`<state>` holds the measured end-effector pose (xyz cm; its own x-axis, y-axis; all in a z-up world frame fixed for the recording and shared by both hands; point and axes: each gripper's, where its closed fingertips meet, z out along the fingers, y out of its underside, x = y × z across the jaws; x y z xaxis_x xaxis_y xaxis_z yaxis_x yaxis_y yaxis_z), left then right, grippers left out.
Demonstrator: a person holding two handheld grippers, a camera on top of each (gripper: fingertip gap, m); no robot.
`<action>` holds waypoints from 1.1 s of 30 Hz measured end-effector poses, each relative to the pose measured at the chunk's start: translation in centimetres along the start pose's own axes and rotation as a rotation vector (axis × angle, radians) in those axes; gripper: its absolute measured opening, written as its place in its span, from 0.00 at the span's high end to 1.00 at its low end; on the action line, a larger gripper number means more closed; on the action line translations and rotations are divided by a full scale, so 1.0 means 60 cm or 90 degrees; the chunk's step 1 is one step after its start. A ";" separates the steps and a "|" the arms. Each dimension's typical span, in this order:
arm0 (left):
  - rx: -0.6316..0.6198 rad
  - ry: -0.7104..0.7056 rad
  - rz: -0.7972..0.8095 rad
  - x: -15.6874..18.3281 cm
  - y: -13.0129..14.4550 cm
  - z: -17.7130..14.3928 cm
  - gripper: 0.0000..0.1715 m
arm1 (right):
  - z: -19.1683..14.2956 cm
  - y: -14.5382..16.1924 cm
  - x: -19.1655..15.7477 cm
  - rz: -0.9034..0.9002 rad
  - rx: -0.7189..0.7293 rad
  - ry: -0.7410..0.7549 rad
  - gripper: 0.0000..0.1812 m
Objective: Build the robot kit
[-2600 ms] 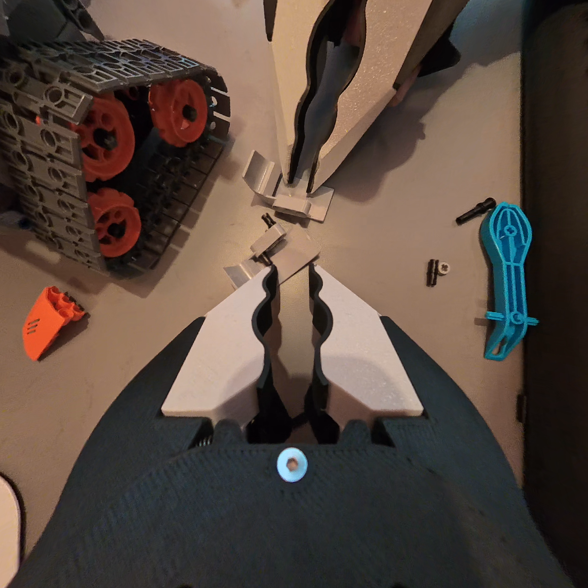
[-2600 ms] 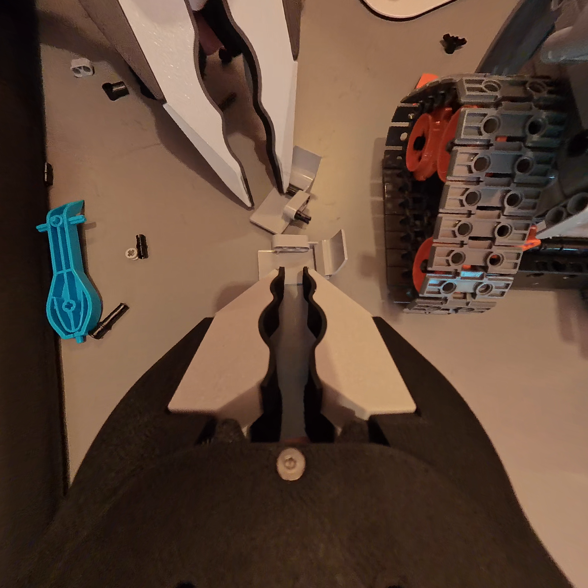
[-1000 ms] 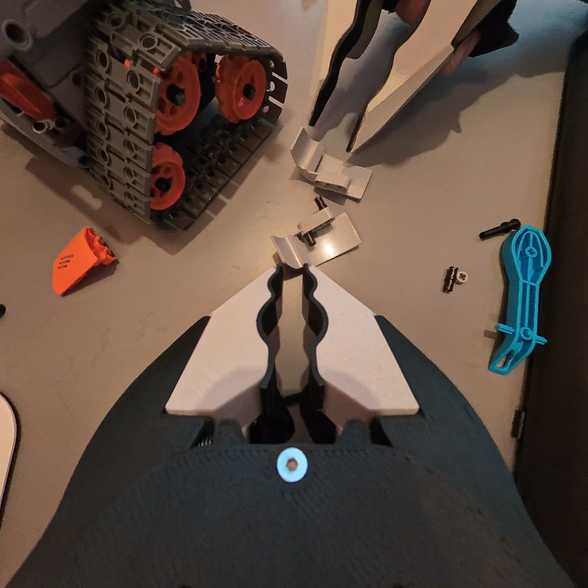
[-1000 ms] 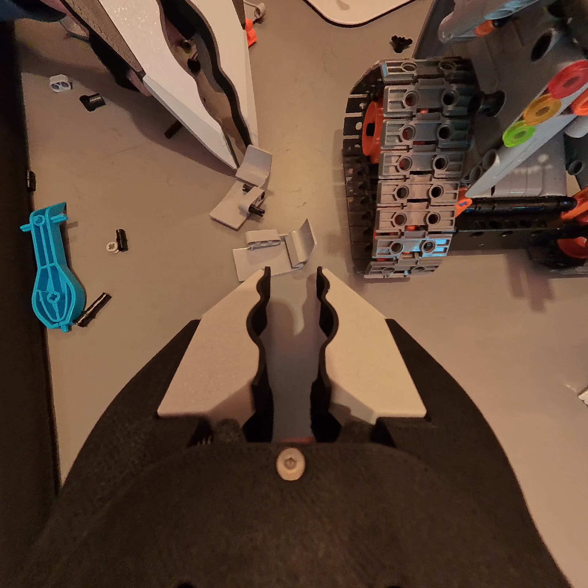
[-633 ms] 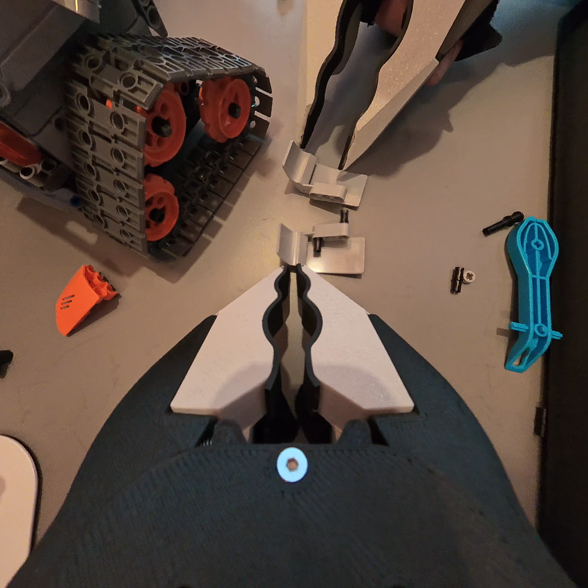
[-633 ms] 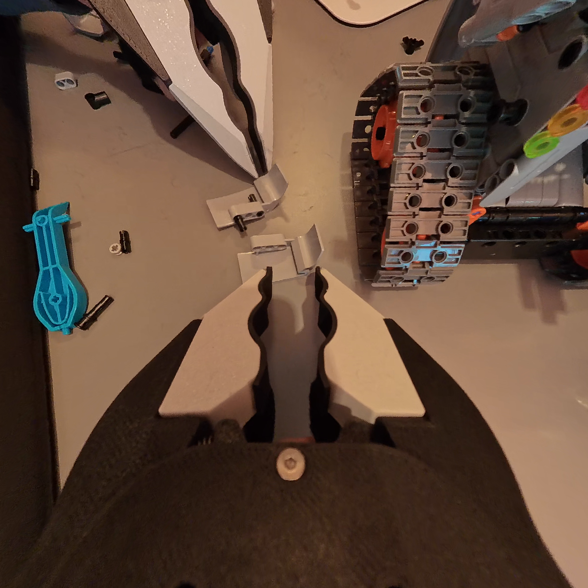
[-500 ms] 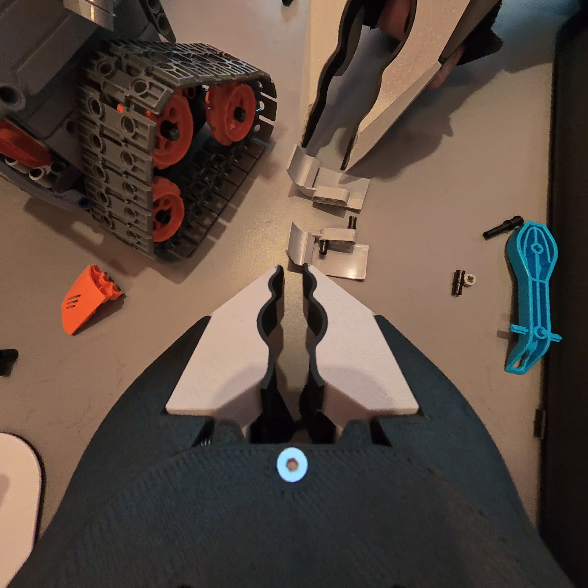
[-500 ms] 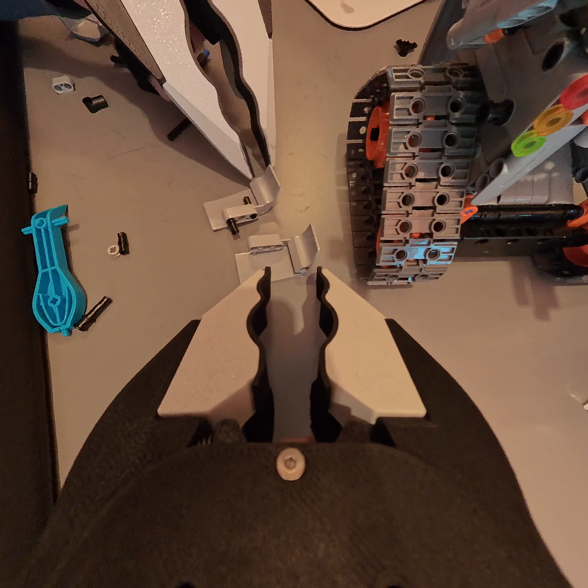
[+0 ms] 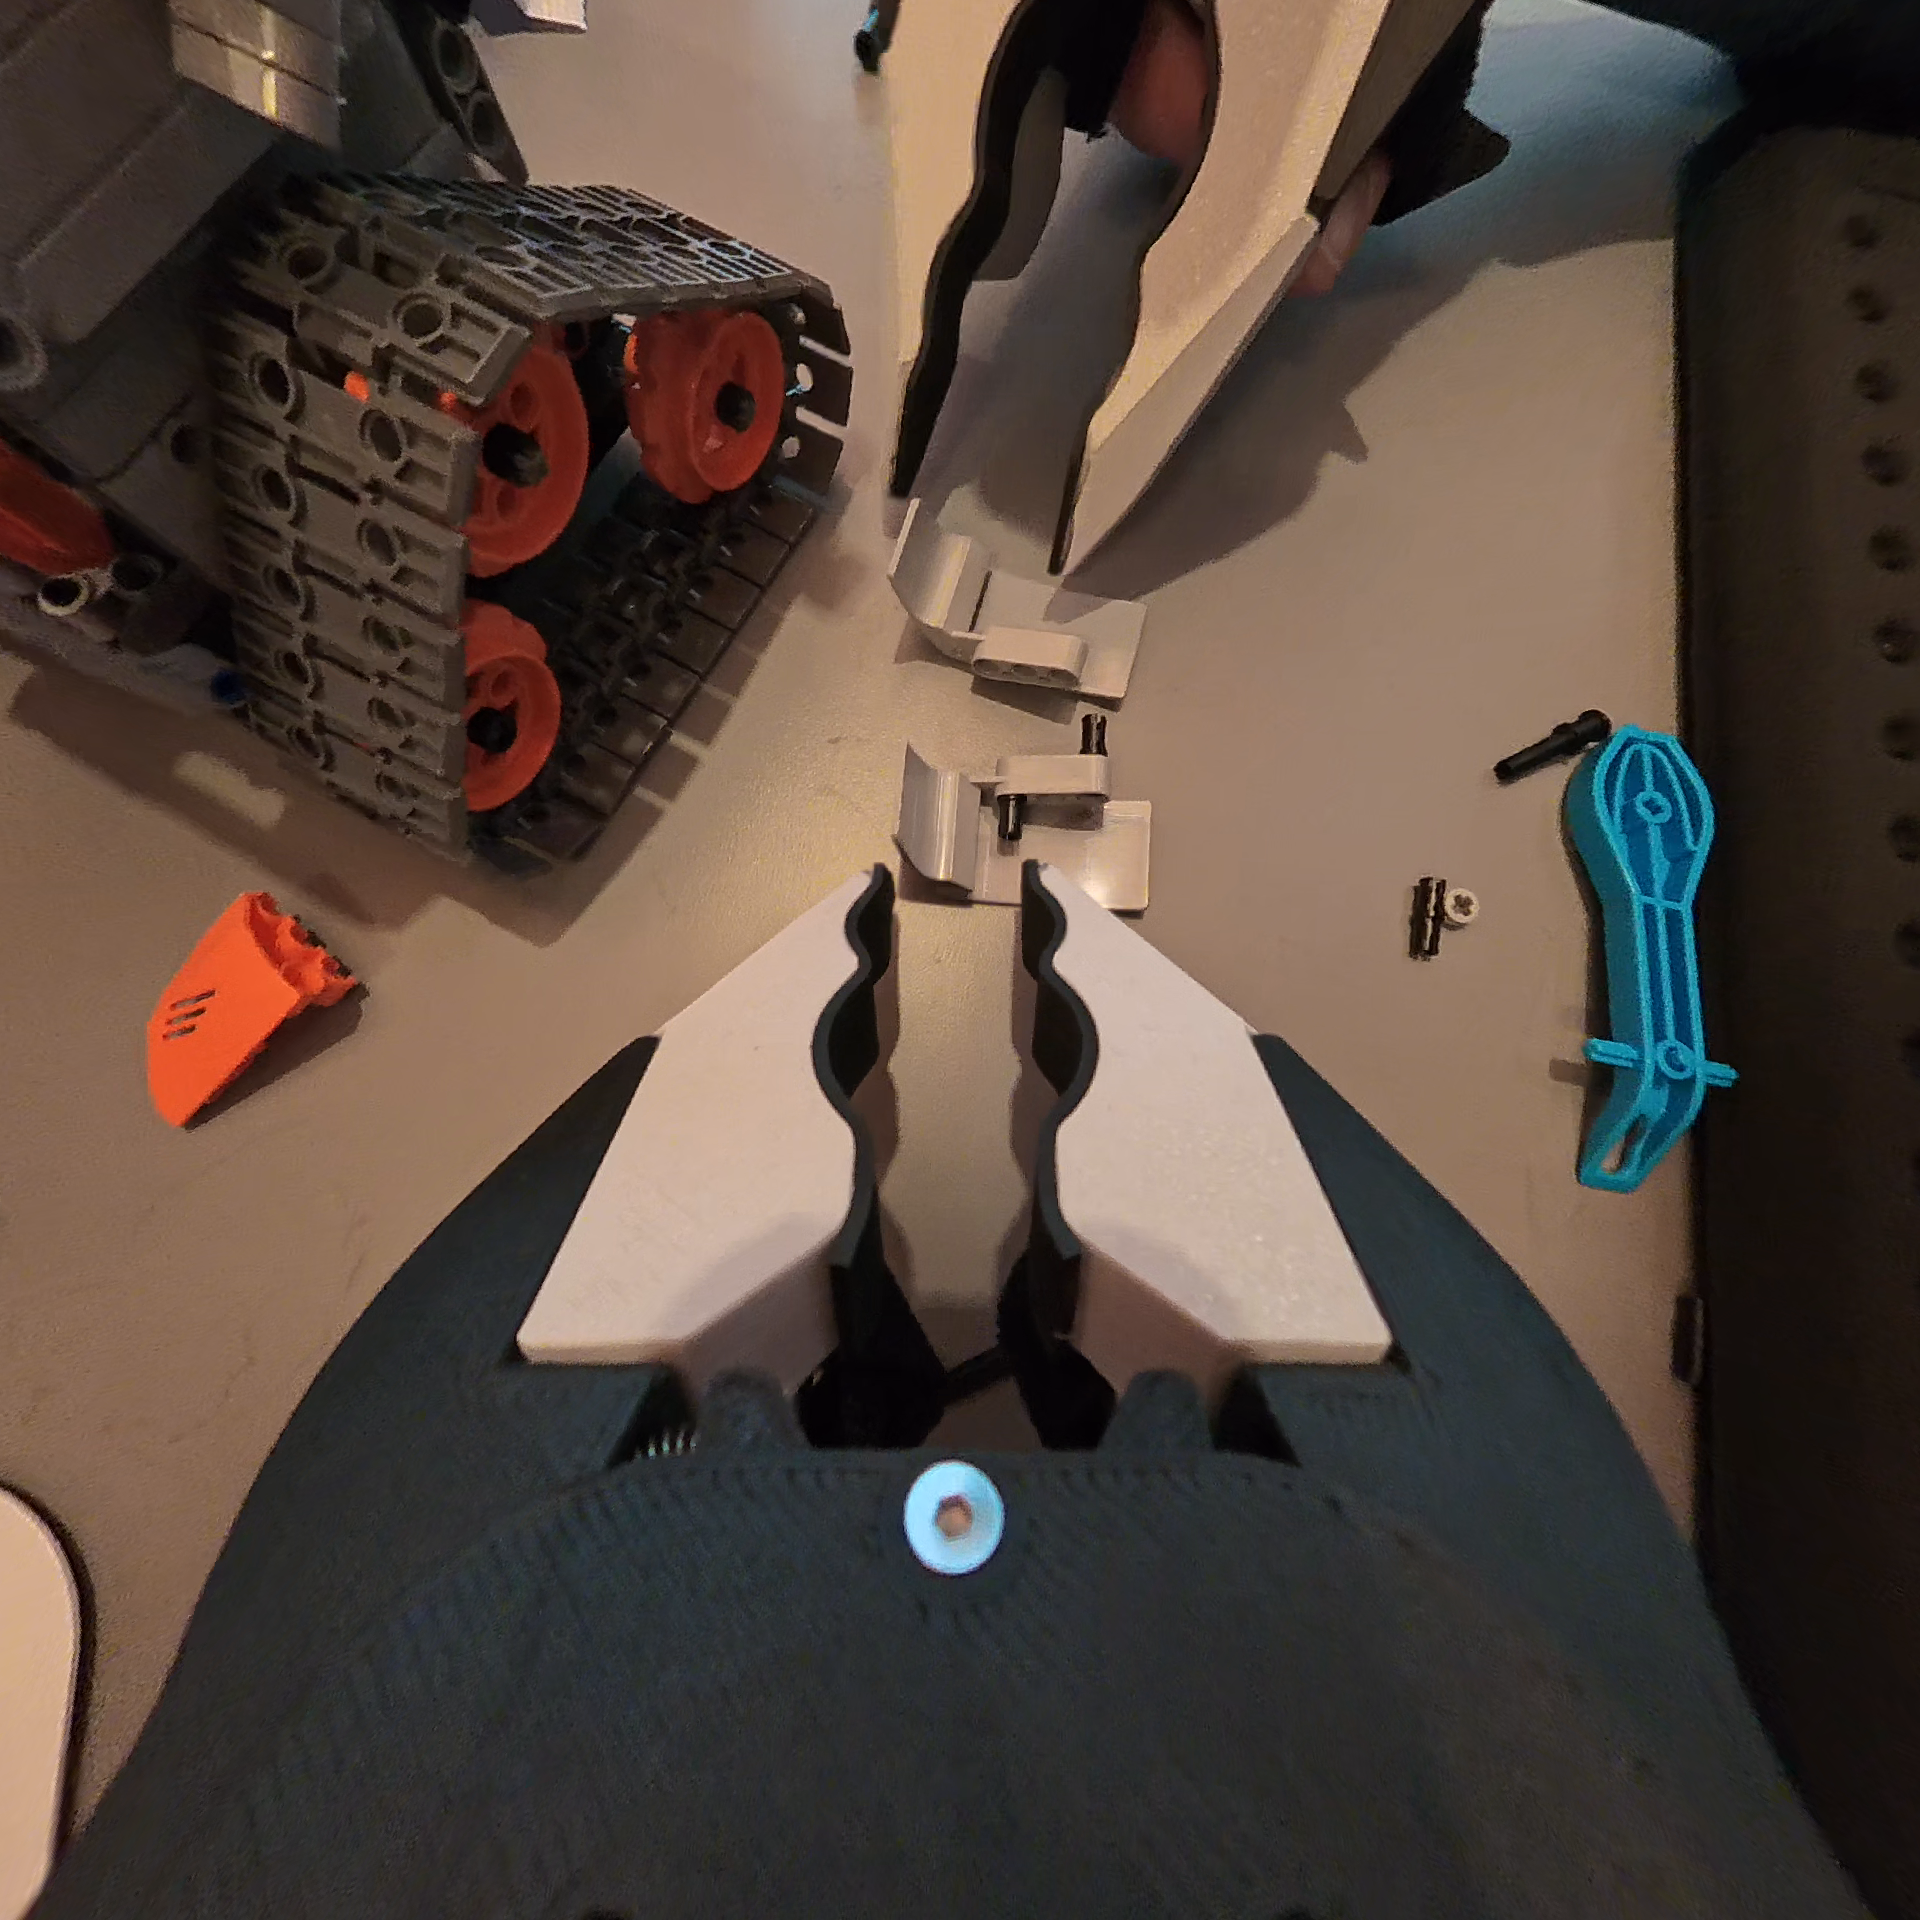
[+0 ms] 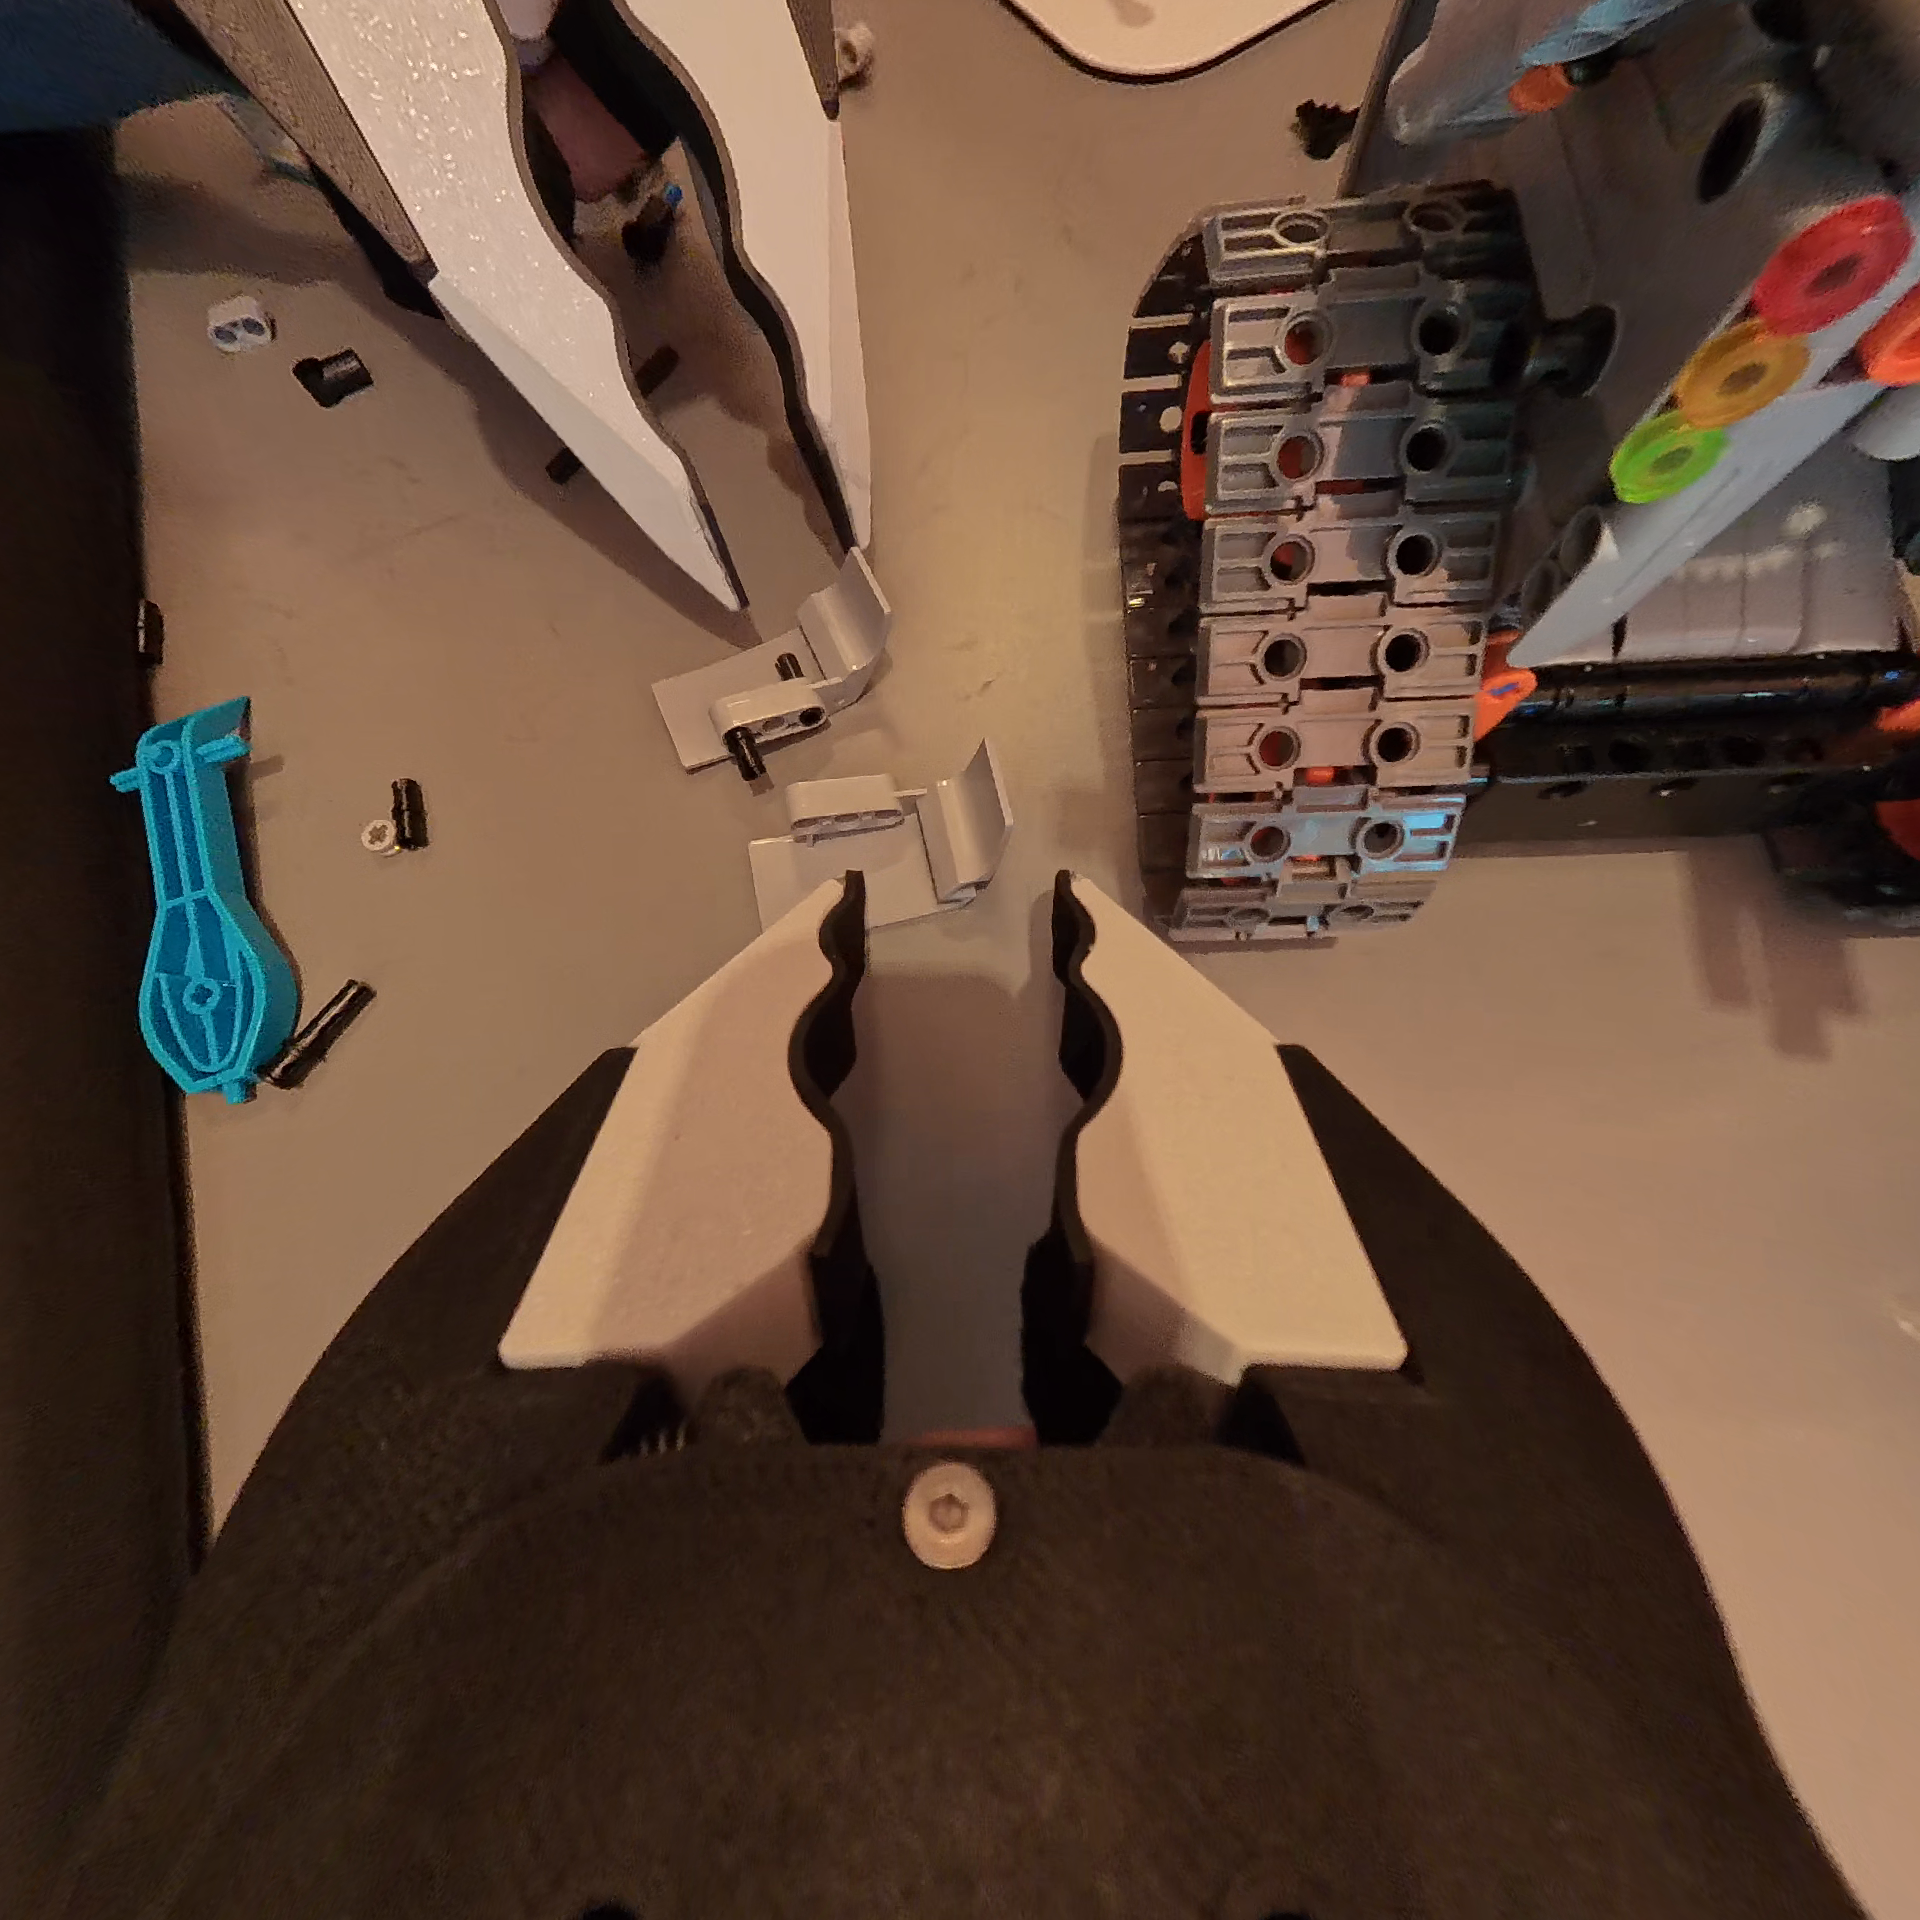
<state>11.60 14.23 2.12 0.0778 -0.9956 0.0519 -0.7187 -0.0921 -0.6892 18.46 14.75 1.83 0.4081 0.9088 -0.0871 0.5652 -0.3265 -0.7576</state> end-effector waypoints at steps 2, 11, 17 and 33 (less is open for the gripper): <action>0.000 0.000 0.001 0.000 -0.002 0.006 0.88 | 0.006 -0.002 -0.003 -0.006 -0.004 -0.015 0.83; 0.000 -0.004 0.010 0.003 -0.005 0.019 0.95 | 0.019 -0.007 -0.018 -0.038 -0.012 -0.063 0.94; 0.006 -0.017 0.016 0.001 -0.008 0.020 0.95 | 0.017 -0.007 -0.031 -0.049 -0.009 -0.084 0.94; -0.006 -0.040 -0.029 0.008 0.014 0.004 0.95 | -0.007 0.009 -0.019 -0.021 -0.023 -0.004 0.83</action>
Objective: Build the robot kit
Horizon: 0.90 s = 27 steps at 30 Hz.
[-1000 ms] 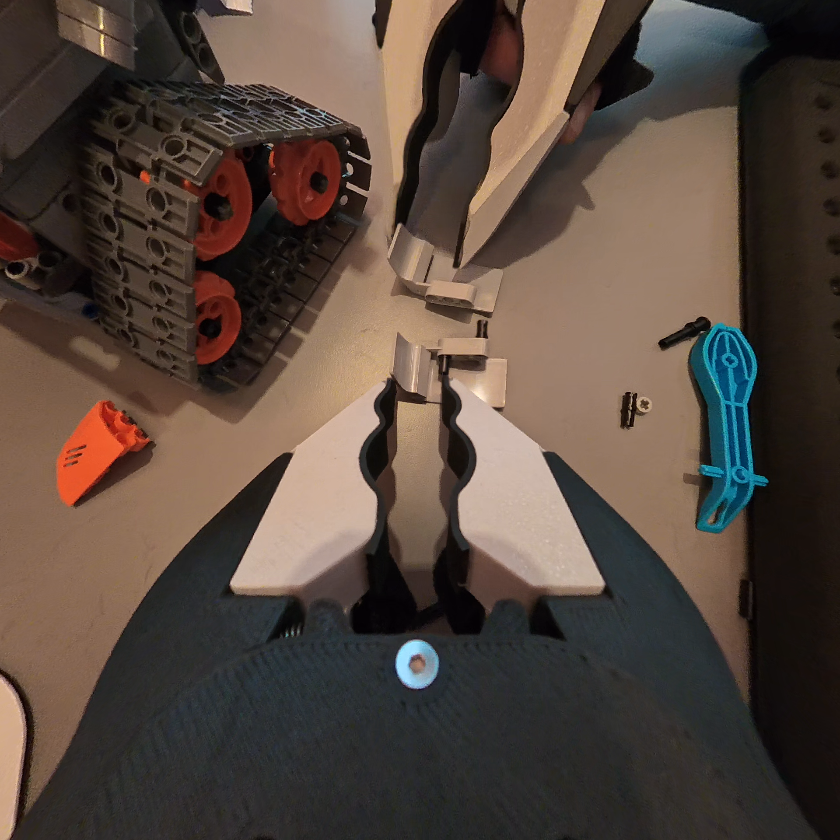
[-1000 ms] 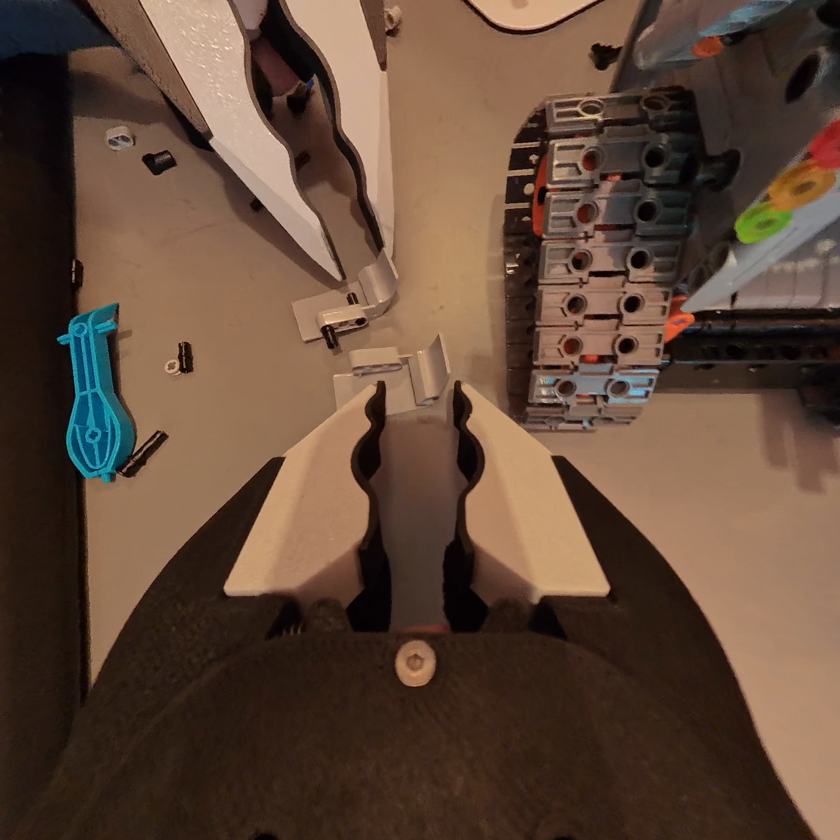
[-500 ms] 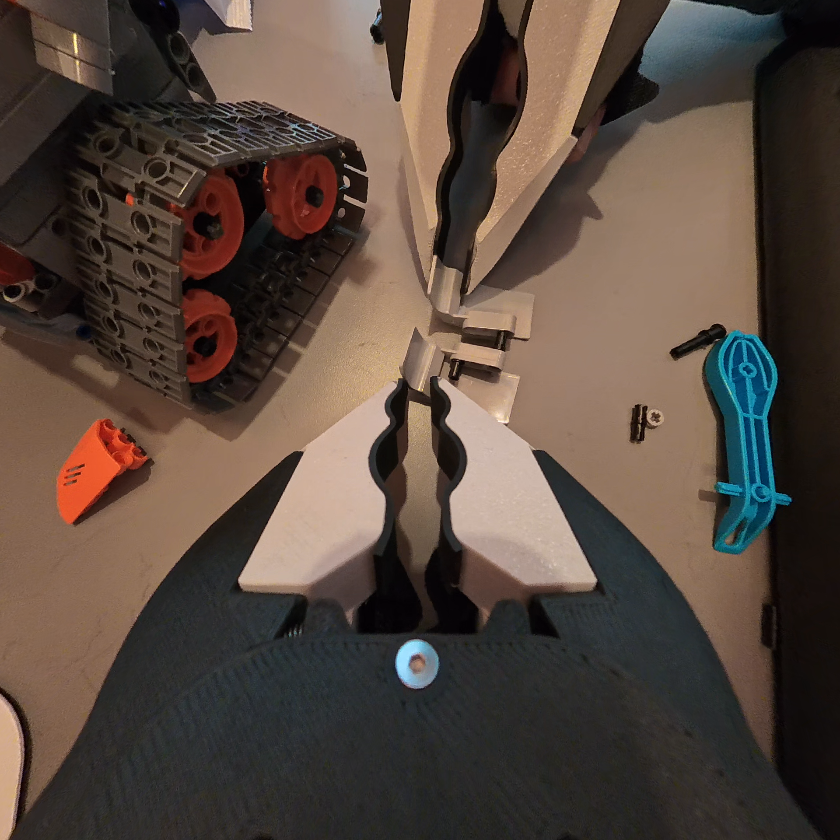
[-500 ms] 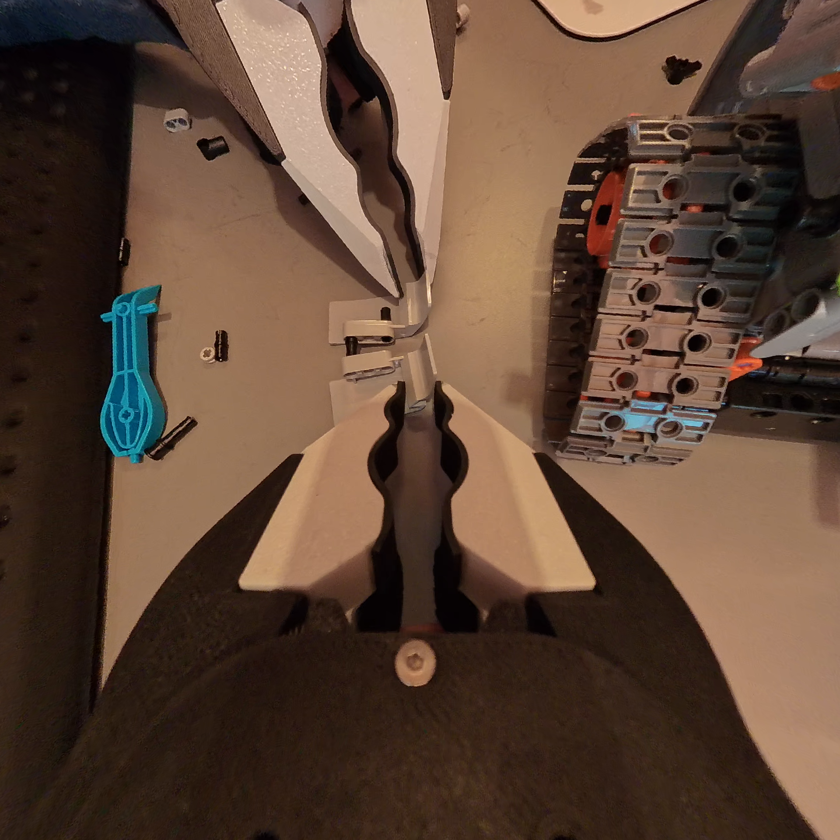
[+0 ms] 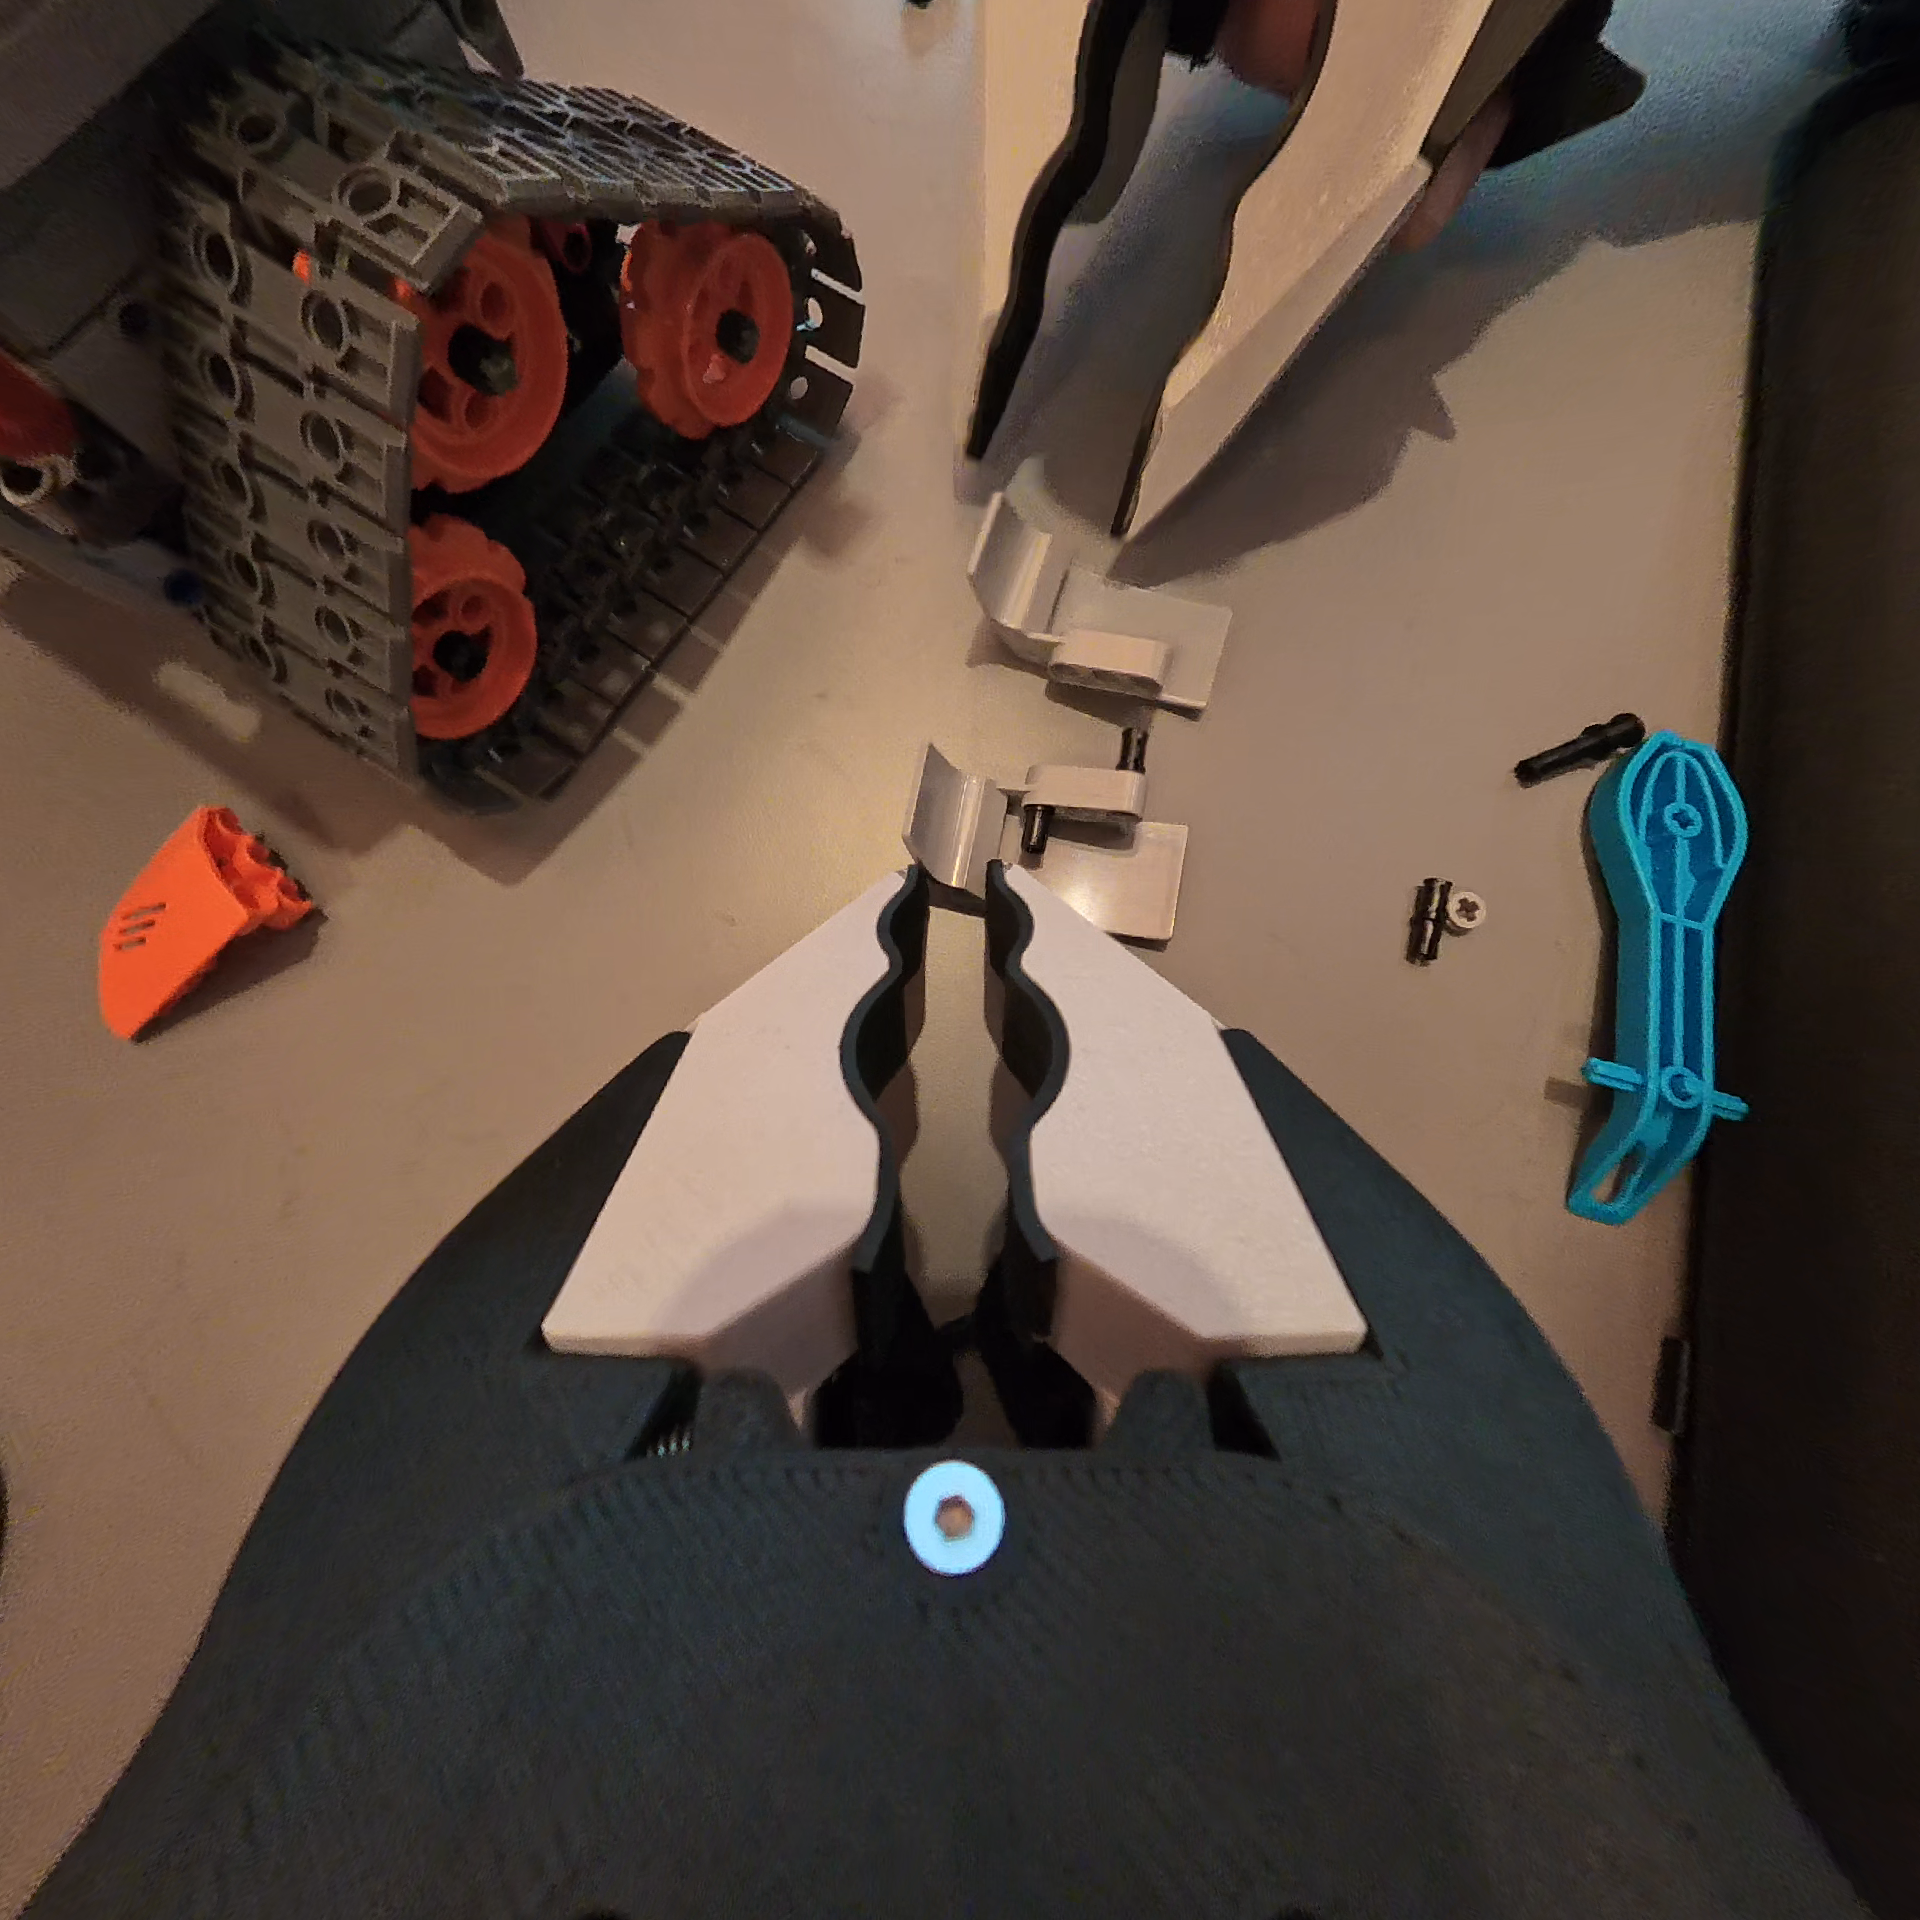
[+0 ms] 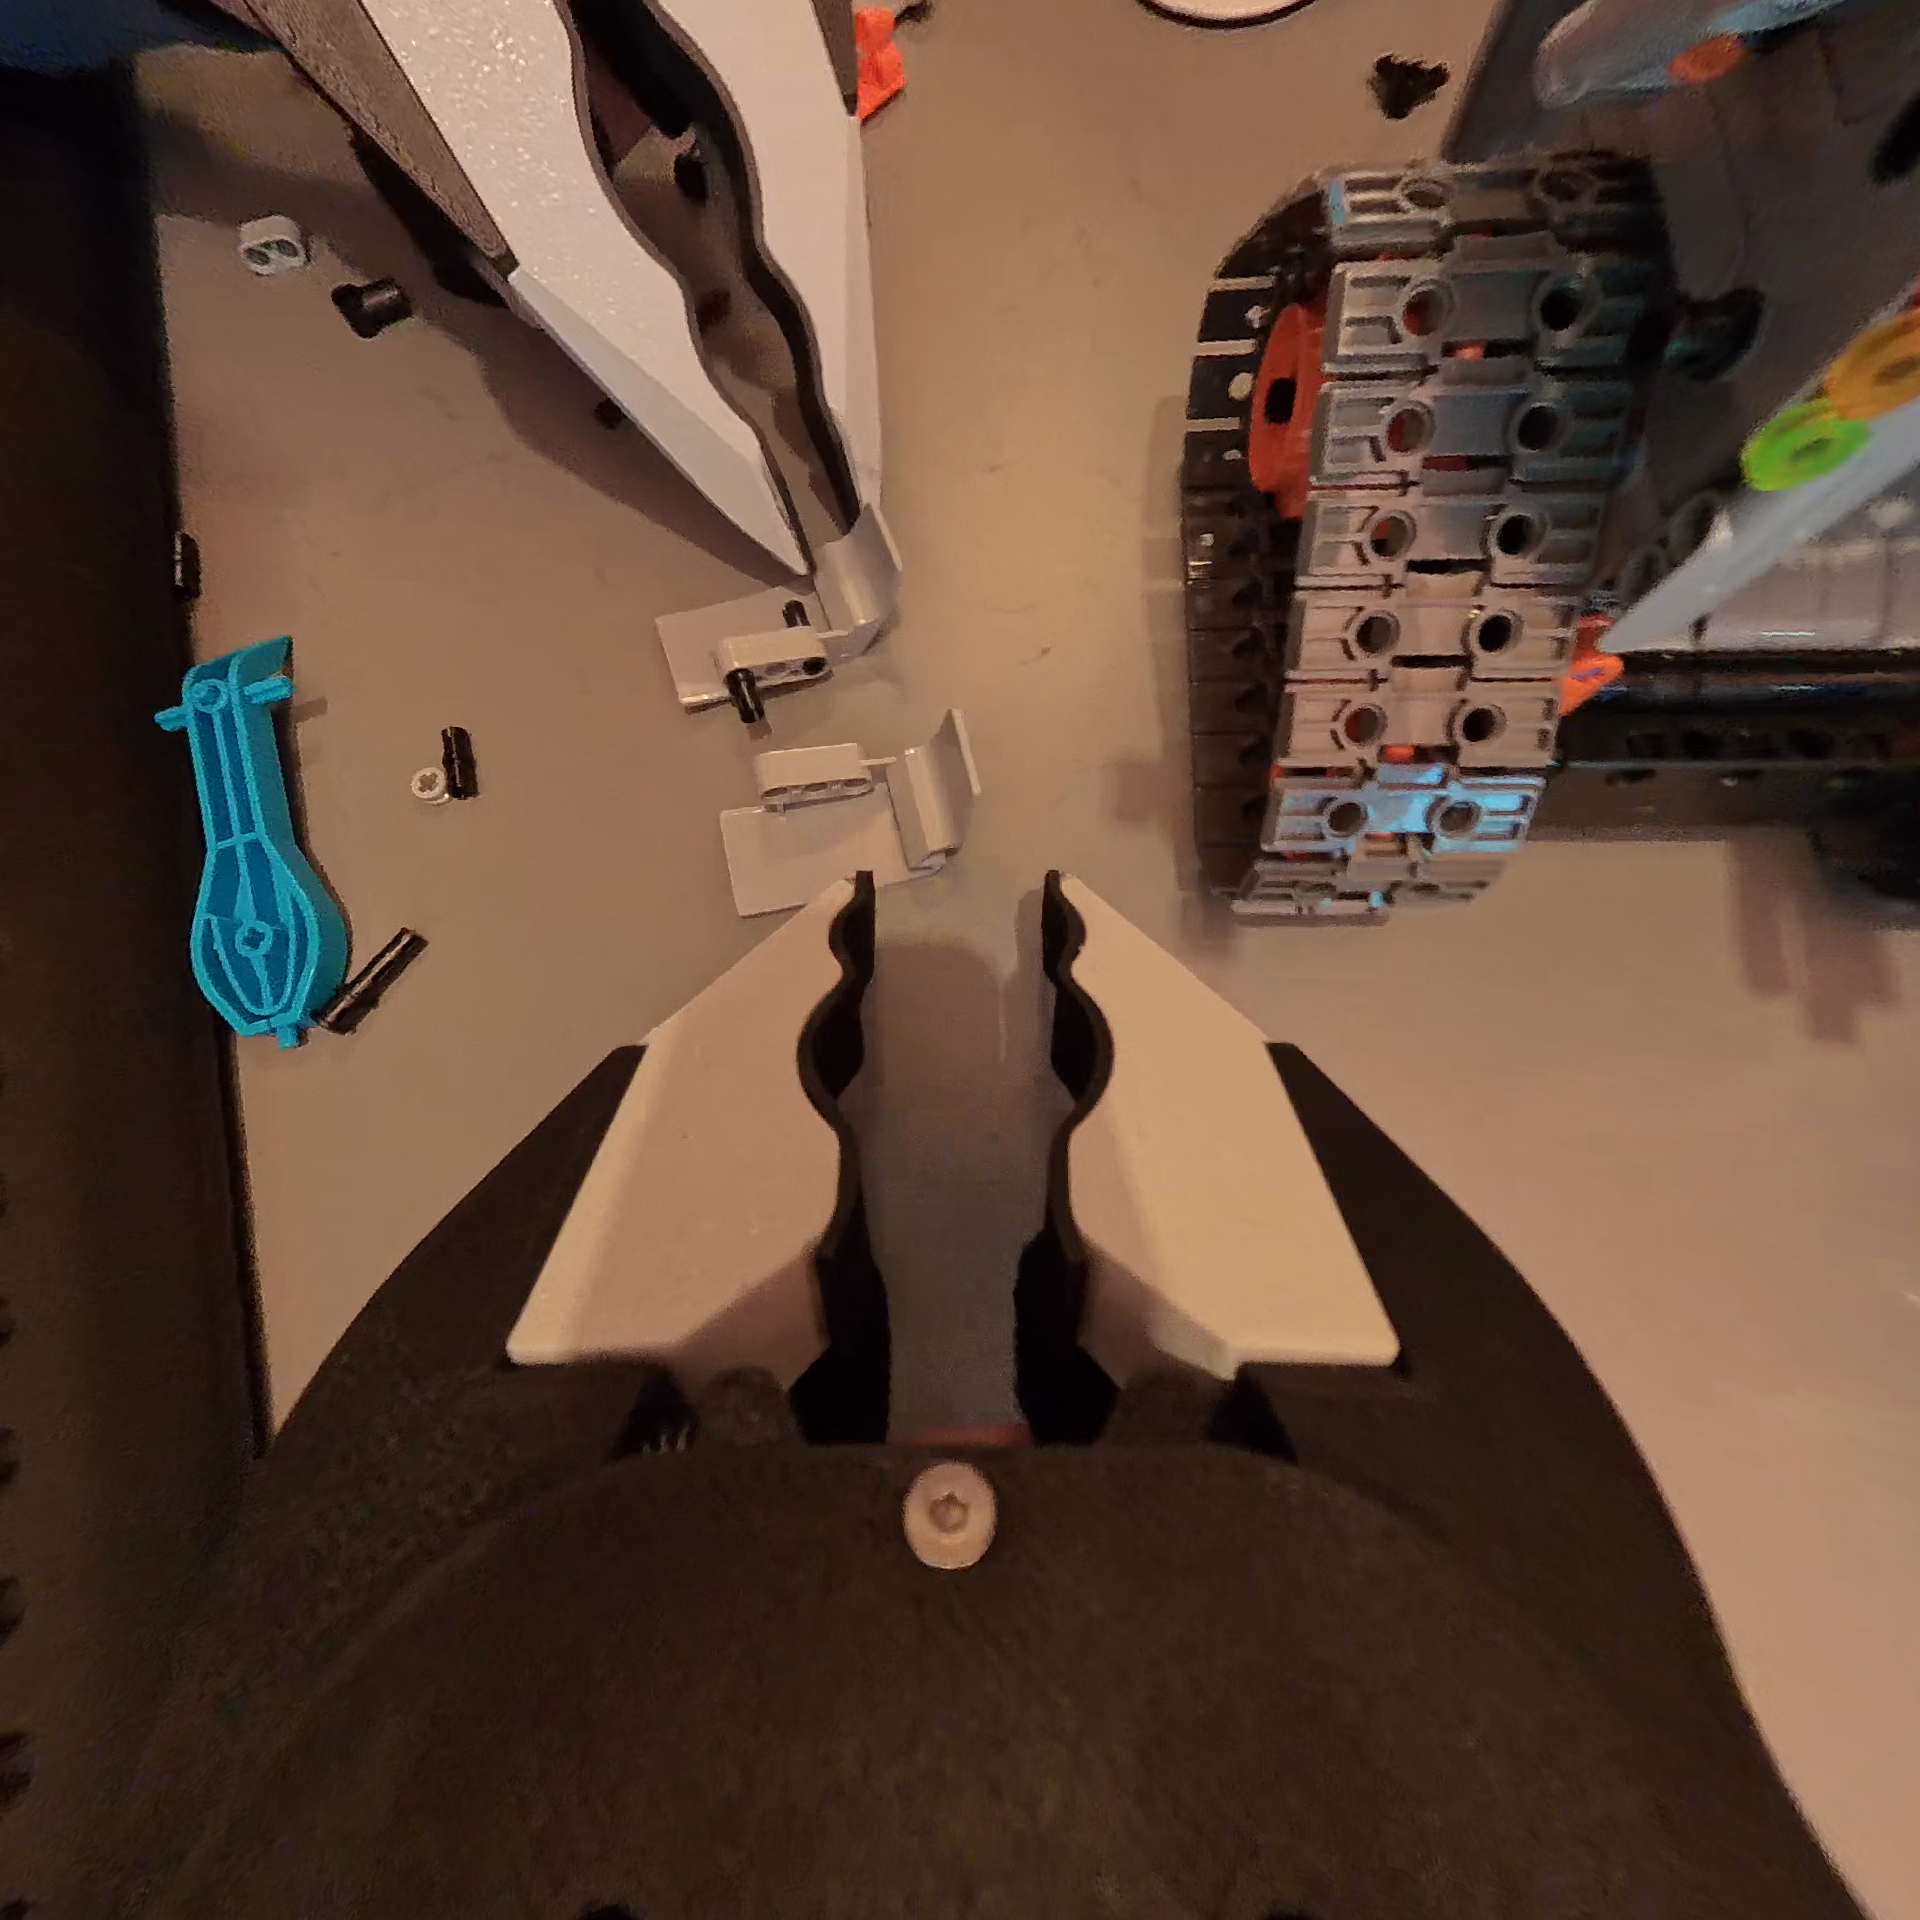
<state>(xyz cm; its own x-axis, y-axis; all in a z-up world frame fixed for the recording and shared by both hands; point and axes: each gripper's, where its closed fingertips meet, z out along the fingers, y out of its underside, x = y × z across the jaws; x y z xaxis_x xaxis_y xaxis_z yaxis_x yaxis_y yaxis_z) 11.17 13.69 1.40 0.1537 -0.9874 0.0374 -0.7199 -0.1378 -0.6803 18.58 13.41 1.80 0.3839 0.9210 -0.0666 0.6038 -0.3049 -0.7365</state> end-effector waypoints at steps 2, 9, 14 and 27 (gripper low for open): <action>-0.002 0.012 -0.010 0.007 0.006 0.000 0.93 | -0.015 -0.005 -0.005 -0.007 0.010 0.020 0.85; 0.017 0.019 -0.012 0.008 -0.001 0.006 0.97 | -0.016 -0.040 -0.052 -0.002 0.038 0.010 0.84; 0.055 -0.001 -0.004 0.008 -0.015 -0.014 0.98 | -0.011 -0.064 -0.068 0.047 0.087 0.009 0.83; 0.202 -0.082 0.172 0.045 -0.086 -0.072 0.97 | -0.017 -0.117 -0.112 0.253 0.245 -0.195 0.88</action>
<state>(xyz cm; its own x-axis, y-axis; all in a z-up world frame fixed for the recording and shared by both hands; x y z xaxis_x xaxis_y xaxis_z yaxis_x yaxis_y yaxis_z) 12.36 11.42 8.17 0.0864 -0.9642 -0.2507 -0.5050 0.1745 -0.8453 12.50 9.09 8.10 0.2753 0.8003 -0.5326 0.1399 -0.5815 -0.8015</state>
